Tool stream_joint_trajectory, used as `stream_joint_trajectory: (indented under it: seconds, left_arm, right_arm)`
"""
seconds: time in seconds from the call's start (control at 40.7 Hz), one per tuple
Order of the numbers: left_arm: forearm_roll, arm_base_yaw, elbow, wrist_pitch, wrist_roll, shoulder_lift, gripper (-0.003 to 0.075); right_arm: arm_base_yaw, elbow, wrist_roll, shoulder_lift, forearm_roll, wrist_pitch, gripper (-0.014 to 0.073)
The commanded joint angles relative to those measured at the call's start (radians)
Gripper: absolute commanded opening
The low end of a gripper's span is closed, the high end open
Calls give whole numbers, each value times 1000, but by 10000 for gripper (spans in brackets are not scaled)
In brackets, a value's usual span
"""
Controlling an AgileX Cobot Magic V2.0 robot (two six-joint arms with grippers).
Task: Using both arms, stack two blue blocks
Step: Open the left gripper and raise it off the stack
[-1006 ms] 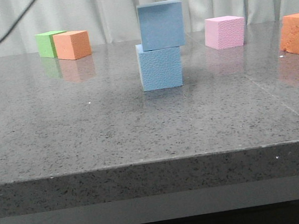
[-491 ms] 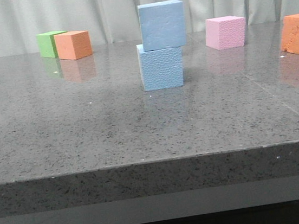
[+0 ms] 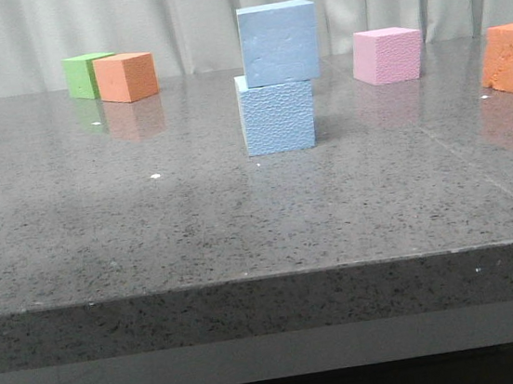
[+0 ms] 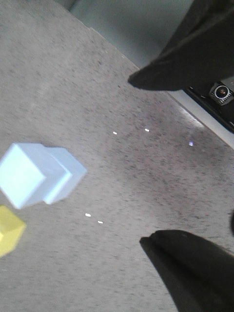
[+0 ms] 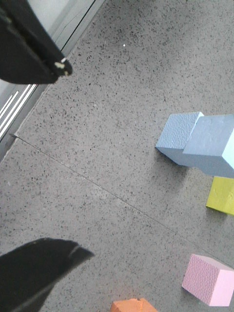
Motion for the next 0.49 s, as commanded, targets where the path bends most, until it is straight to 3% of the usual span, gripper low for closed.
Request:
stream_joint_trajectory:
  seconds: [0.0,0.466]
  left_arm:
    - [51,-6,88,-117,-72,-80,566]
    - [196,-6,492,-264,-292,-293,566]
  right_arm:
    - [-6,-25,-13,-1,-6,-65,644]
    - [-6,-25,-13,-1,-6,-65,644]
